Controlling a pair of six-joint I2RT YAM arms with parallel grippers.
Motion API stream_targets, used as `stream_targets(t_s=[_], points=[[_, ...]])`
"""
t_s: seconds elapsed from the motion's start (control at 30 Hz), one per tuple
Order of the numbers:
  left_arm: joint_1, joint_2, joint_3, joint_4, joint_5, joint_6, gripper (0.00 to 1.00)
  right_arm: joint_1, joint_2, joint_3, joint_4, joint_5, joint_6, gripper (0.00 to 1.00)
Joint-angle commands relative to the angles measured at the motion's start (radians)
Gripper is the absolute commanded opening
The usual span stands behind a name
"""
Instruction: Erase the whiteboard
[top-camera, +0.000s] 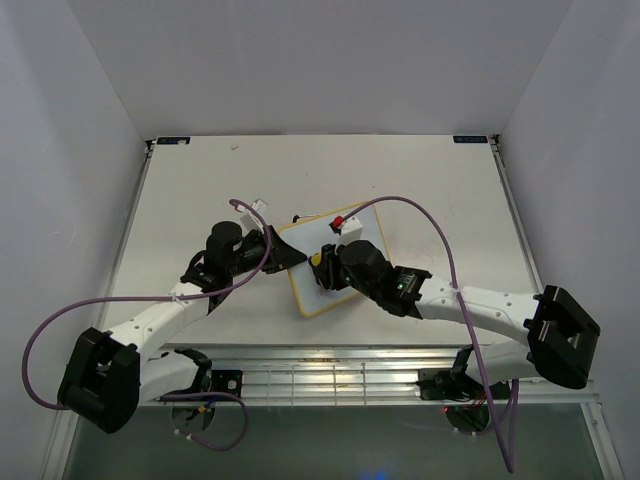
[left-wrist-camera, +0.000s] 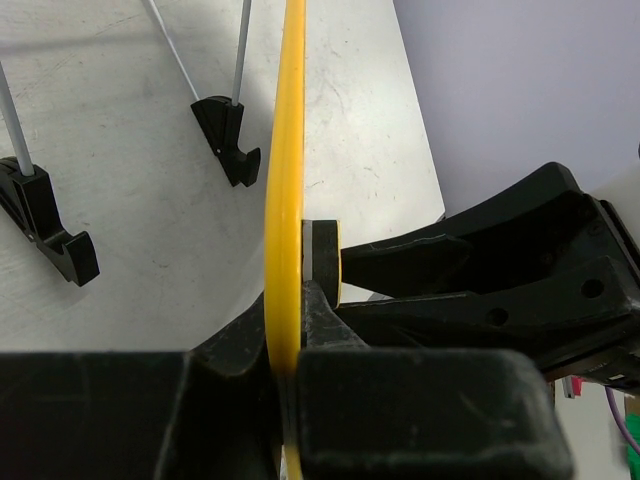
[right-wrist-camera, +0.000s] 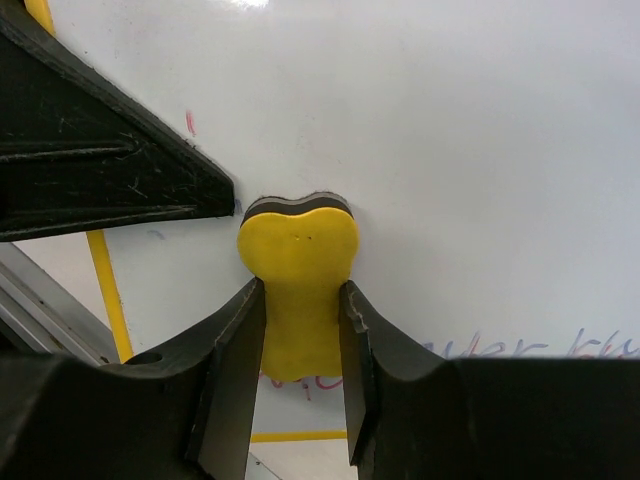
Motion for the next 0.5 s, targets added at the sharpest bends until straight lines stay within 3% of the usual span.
stream_targets(t_s=[0.0, 0.47], points=[[-0.067, -0.055, 0.042, 0.154, 0.279, -0.098, 0.00, -0.015, 0.066, -0.001, -0.123, 0.016, -0.035, 0.08], [-0.070, -0.053, 0.053, 0.155, 0.243, -0.101, 0.00, 0.159, 0.105, 0.088, -0.111, 0.002, -0.037, 0.08]])
